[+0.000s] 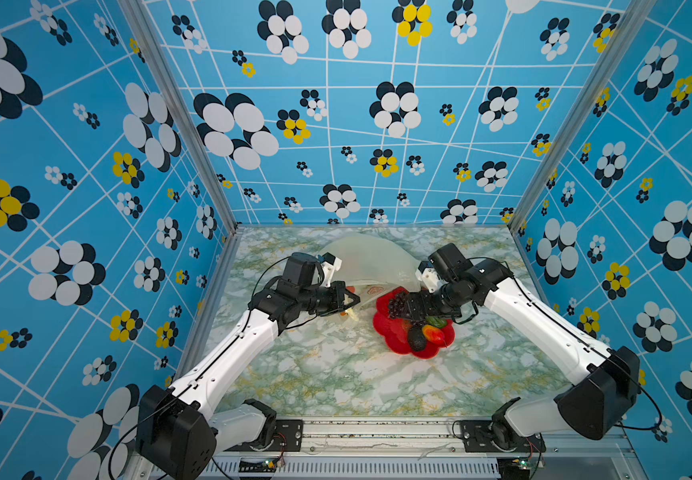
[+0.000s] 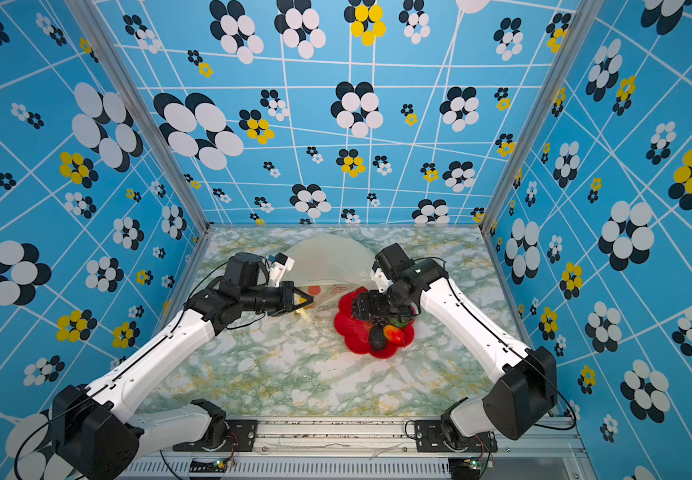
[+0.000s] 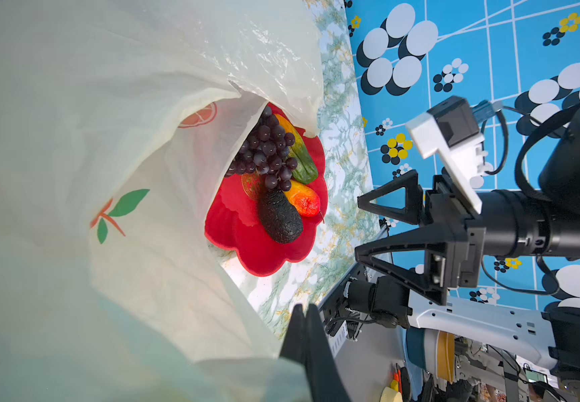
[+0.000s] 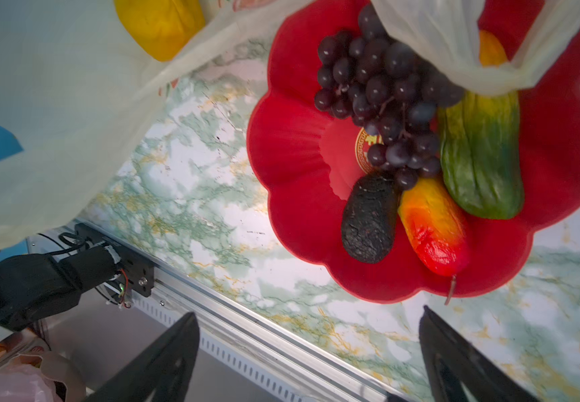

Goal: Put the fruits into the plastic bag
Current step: 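Withdraw the right gripper from the bag back over the plate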

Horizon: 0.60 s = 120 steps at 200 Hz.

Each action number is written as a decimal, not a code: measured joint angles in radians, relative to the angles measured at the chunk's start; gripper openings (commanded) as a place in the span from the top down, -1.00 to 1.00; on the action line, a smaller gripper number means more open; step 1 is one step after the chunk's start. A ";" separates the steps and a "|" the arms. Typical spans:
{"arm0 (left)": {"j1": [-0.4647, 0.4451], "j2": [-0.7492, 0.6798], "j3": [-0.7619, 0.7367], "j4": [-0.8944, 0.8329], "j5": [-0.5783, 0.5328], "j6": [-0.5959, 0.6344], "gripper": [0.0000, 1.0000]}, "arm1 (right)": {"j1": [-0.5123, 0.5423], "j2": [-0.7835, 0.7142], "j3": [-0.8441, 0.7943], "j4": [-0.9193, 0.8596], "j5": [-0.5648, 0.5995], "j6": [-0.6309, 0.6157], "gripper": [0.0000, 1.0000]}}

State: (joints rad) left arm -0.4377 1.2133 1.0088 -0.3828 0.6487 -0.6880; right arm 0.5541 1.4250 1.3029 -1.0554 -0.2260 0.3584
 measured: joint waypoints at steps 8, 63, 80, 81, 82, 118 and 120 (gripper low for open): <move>0.000 -0.007 -0.002 0.001 -0.005 -0.001 1.00 | 0.000 -0.016 -0.026 -0.005 0.006 0.001 -0.99; 0.000 -0.035 -0.023 0.024 -0.014 -0.021 1.00 | 0.010 -0.039 -0.098 0.002 0.057 0.026 -0.99; 0.000 -0.034 -0.036 0.037 -0.013 -0.031 1.00 | 0.022 -0.016 -0.097 0.013 0.082 0.031 -0.95; 0.000 -0.034 -0.037 0.038 -0.013 -0.031 1.00 | 0.023 -0.015 -0.097 0.013 0.083 0.031 -0.95; 0.000 -0.033 -0.038 0.039 -0.013 -0.032 1.00 | 0.024 -0.013 -0.097 0.014 0.085 0.031 -0.95; -0.001 -0.019 -0.042 0.048 -0.005 -0.037 1.00 | 0.060 0.040 -0.096 0.023 0.129 0.054 -0.82; -0.001 -0.019 -0.042 0.048 -0.004 -0.038 1.00 | 0.061 0.043 -0.096 0.024 0.132 0.056 -0.81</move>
State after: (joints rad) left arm -0.4389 1.1946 0.9672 -0.3344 0.6445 -0.7258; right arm 0.6151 1.4677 1.2068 -1.0313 -0.0944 0.4149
